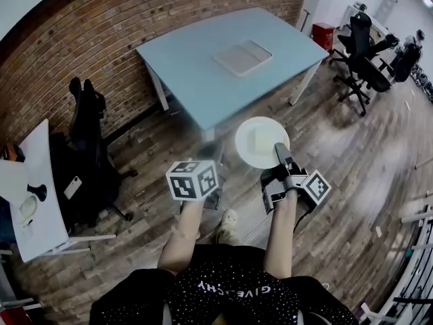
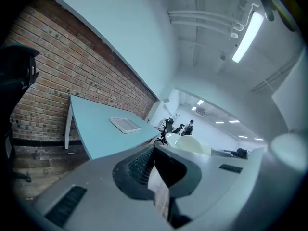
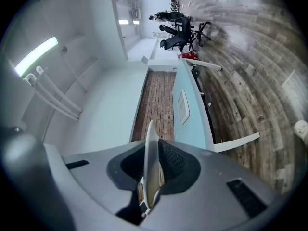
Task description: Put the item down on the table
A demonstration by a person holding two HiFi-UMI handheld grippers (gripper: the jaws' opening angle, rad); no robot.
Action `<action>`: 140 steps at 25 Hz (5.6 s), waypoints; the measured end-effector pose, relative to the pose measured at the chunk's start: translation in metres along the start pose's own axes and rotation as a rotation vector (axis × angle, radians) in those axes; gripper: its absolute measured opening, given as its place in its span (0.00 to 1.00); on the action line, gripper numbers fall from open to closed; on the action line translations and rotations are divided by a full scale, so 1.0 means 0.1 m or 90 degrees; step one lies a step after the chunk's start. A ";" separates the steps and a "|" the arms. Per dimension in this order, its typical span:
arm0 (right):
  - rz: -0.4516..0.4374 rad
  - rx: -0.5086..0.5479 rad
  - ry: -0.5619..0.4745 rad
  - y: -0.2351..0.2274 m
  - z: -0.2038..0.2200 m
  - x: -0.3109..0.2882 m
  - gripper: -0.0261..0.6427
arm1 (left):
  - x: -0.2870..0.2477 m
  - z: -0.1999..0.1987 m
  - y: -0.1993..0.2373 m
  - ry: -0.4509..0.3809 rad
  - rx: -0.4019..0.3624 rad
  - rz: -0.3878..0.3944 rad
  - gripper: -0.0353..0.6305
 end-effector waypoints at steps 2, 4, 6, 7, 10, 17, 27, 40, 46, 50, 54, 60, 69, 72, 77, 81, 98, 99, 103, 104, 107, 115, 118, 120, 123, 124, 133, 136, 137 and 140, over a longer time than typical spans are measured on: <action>0.000 0.002 0.004 -0.01 -0.13 -0.18 0.11 | -0.21 -0.06 0.00 -0.003 0.000 -0.002 0.07; -0.004 0.003 0.007 -0.02 -0.27 -0.36 0.11 | -0.43 -0.11 0.01 -0.006 -0.002 -0.003 0.07; -0.008 0.003 0.011 -0.04 -0.39 -0.51 0.11 | -0.63 -0.14 0.02 -0.008 -0.003 -0.006 0.07; -0.009 0.003 0.013 -0.05 -0.45 -0.58 0.11 | -0.73 -0.14 0.04 -0.008 -0.003 -0.008 0.07; -0.009 0.006 0.020 -0.12 -0.61 -0.76 0.11 | -0.98 -0.14 0.05 -0.009 -0.005 -0.010 0.07; 0.000 -0.009 0.023 -0.31 -0.97 -1.18 0.11 | -1.52 -0.11 0.15 0.006 -0.005 -0.026 0.07; -0.009 -0.022 0.033 -0.41 -1.14 -1.44 0.11 | -1.76 -0.12 0.25 -0.011 -0.003 -0.049 0.07; -0.004 -0.029 0.049 -0.50 -1.17 -1.51 0.11 | -1.92 -0.10 0.34 -0.010 -0.005 -0.076 0.07; -0.006 -0.037 0.051 -0.66 -1.25 -1.69 0.11 | -2.22 -0.03 0.43 -0.007 -0.007 -0.074 0.07; 0.014 -0.038 0.049 -0.65 -1.39 -2.30 0.11 | -2.78 -0.29 0.68 0.009 0.009 -0.072 0.07; 0.020 -0.030 0.049 -0.68 -1.55 -2.73 0.11 | -3.24 -0.42 0.83 0.011 0.018 -0.067 0.07; 0.030 -0.011 0.066 -0.73 -1.74 -3.56 0.11 | -3.96 -0.71 1.13 0.004 0.026 -0.067 0.07; 0.045 -0.008 0.109 -0.86 -1.85 -4.79 0.11 | -4.83 -1.16 1.64 -0.004 0.020 -0.089 0.07; 0.047 -0.010 0.116 -0.90 -1.85 -5.07 0.11 | -5.03 -1.24 1.78 -0.003 0.024 -0.091 0.07; 0.058 -0.014 0.126 -0.99 -1.88 -5.39 0.11 | -5.21 -1.28 1.98 -0.003 0.037 -0.110 0.07; 0.082 -0.026 0.141 -1.13 -1.87 -5.56 0.11 | -5.26 -1.24 2.14 -0.004 0.057 -0.132 0.07; 0.163 0.040 0.253 -1.62 -1.57 -6.42 0.11 | -5.40 -1.25 2.86 -0.029 0.146 -0.233 0.07; 0.168 0.049 0.259 -1.67 -1.55 -6.45 0.11 | -5.40 -1.23 2.89 -0.028 0.150 -0.238 0.07; 0.197 0.105 0.293 -1.89 -1.41 -6.53 0.11 | -5.38 -1.10 2.97 -0.024 0.173 -0.253 0.07; 0.205 0.111 0.301 -1.95 -1.38 -6.54 0.11 | -5.37 -1.06 2.98 -0.025 0.180 -0.257 0.07; 0.212 0.107 0.314 -2.09 -1.31 -6.58 0.11 | -5.40 -0.99 3.00 -0.026 0.193 -0.257 0.07; 0.211 0.146 0.369 -2.24 -1.01 -6.66 0.11 | -5.39 -0.83 3.08 -0.027 0.213 -0.269 0.07; 0.213 0.151 0.375 -2.28 -0.98 -6.66 0.11 | -5.36 -0.79 3.11 -0.032 0.226 -0.274 0.07; 0.217 0.167 0.377 -2.31 -0.97 -6.65 0.11 | -5.33 -0.77 3.13 -0.036 0.233 -0.281 0.07; 0.238 0.234 0.390 -2.36 -0.96 -6.63 0.11 | -5.29 -0.75 3.15 -0.039 0.240 -0.287 0.07; 0.246 0.253 0.394 -2.38 -0.96 -6.63 0.11 | -5.28 -0.74 3.16 -0.040 0.242 -0.289 0.07; 0.293 0.446 0.448 -2.38 -0.91 -6.67 0.11 | -5.20 -0.78 3.15 -0.054 0.247 -0.292 0.07; 0.299 0.479 0.460 -2.37 -0.91 -6.66 0.12 | -5.20 -0.78 3.12 -0.052 0.244 -0.286 0.07; 0.299 0.509 0.469 -2.37 -0.92 -6.66 0.13 | -5.20 -0.78 3.11 -0.052 0.243 -0.285 0.07; 0.302 0.635 0.510 -2.33 -0.92 -6.65 0.17 | -5.17 -0.79 3.10 -0.052 0.242 -0.282 0.07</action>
Point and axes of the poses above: the fingertips, and each gripper's own axes: x backward along the fingers, y to its left, z out of its underside, the point moved 1 cm from there along x, backward along the fingers, and after that the axes turned 7 degrees about -y, right-handed, at the moved point
